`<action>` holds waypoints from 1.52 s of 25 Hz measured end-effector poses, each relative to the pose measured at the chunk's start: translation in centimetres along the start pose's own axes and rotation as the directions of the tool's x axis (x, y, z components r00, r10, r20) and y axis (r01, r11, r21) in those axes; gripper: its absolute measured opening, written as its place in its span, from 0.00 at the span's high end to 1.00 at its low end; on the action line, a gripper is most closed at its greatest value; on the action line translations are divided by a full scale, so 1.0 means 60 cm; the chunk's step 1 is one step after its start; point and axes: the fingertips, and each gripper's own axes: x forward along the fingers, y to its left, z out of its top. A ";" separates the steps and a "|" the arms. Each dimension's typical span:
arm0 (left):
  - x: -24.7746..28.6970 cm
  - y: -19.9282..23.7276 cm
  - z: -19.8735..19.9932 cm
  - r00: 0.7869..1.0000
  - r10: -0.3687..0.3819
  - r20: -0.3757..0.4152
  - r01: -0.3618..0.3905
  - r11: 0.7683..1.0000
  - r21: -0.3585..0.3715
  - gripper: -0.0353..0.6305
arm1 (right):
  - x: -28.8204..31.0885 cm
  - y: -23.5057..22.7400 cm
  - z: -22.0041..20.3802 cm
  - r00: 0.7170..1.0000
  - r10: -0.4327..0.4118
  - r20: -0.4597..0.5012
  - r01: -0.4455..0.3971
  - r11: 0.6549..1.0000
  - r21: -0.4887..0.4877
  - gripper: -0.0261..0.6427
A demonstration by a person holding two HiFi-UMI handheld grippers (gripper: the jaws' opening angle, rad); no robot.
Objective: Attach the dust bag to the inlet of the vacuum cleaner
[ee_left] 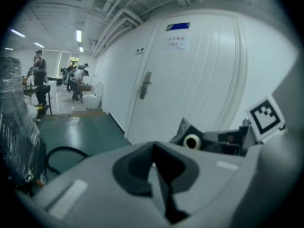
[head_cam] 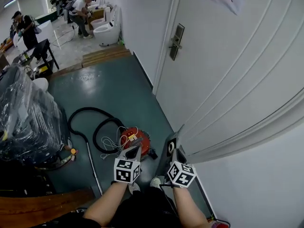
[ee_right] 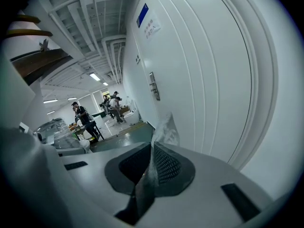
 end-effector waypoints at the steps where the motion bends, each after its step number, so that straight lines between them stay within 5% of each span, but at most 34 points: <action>1: 0.008 -0.001 -0.004 1.000 0.000 -0.017 0.000 1.000 0.000 0.95 | 0.004 -0.011 -0.002 1.000 -0.009 -0.010 0.009 1.000 0.010 0.93; 12: 0.124 0.042 -0.137 0.983 -0.011 -0.186 0.020 0.998 0.051 0.95 | 0.085 -0.115 -0.148 0.990 -0.088 -0.108 0.099 0.989 0.105 0.93; 18: 0.217 0.083 -0.237 0.966 -0.023 -0.258 0.061 0.989 0.137 0.95 | 0.162 -0.154 -0.261 0.981 -0.098 -0.167 0.120 0.985 0.126 0.93; 31: 0.371 0.209 -0.393 0.938 0.043 -0.345 0.036 0.975 0.219 0.94 | 0.304 -0.217 -0.483 0.960 -0.102 -0.261 0.147 0.976 0.160 0.93; 33: 0.391 0.219 -0.415 0.923 0.042 -0.382 0.060 0.966 0.251 0.81 | 0.317 -0.222 -0.509 0.955 -0.103 -0.279 0.152 0.975 0.162 0.93; 38: 0.430 0.251 -0.463 0.886 0.087 -0.455 0.105 0.919 0.381 0.66 | 0.347 -0.232 -0.556 0.944 -0.102 -0.315 0.161 0.973 0.167 0.93</action>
